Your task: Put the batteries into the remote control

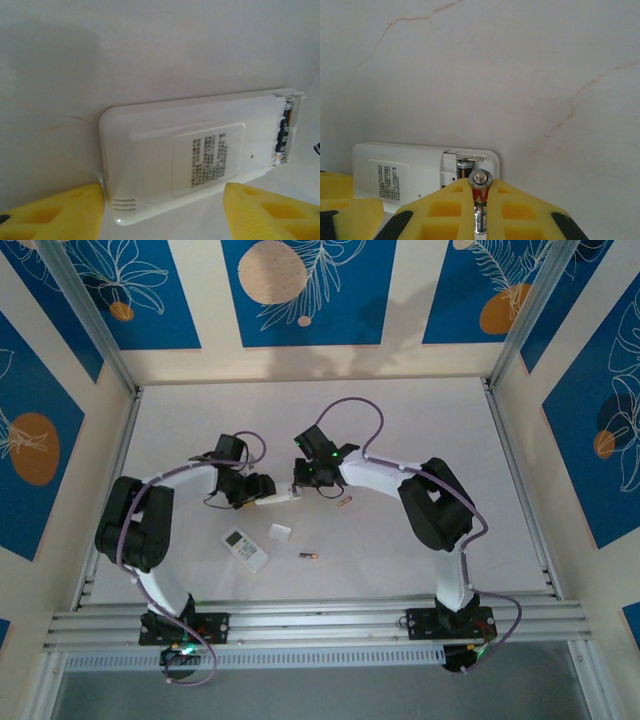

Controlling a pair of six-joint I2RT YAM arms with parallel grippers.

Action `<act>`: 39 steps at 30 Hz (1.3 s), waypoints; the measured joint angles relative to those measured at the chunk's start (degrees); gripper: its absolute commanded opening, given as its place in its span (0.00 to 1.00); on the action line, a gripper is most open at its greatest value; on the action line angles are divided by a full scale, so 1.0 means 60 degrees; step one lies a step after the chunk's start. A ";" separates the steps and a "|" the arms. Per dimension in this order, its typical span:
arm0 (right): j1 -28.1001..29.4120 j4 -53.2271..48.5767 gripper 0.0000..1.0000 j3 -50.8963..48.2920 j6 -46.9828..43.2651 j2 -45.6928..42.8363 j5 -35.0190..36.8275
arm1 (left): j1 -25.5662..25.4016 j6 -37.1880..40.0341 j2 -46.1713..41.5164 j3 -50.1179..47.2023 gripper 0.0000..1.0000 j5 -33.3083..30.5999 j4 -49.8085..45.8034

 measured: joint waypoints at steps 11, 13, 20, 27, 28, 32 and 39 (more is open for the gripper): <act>0.0004 -0.0153 0.10 0.0321 -0.0131 0.0543 -0.0441 | 0.0004 -0.0004 0.0164 0.0197 0.60 -0.0076 -0.0186; 0.0004 -0.0208 0.11 0.0324 -0.0131 0.0648 -0.0444 | 0.0007 -0.0004 0.0193 0.0215 0.59 -0.0095 -0.0204; 0.0011 -0.0412 0.16 0.0474 -0.0131 0.0707 -0.0455 | 0.0015 -0.0004 0.0200 0.0215 0.55 -0.0127 -0.0229; 0.0011 -0.0750 0.25 0.0659 -0.0131 0.0871 -0.0645 | 0.0007 0.0044 0.0146 0.0219 0.66 -0.0102 -0.0226; 0.0011 -0.0801 0.25 0.0659 -0.0127 0.0874 -0.0674 | 0.0000 0.0069 0.0117 0.0222 0.67 -0.0113 -0.0233; 0.0011 -0.1045 0.31 0.0867 -0.0131 0.0874 -0.0772 | -0.0015 0.0248 0.0095 0.0361 0.70 -0.0433 -0.0251; -0.0055 -0.1198 0.33 0.1231 -0.0124 0.0863 -0.0852 | -0.0007 0.0521 0.0117 0.0918 0.69 -0.0652 -0.0361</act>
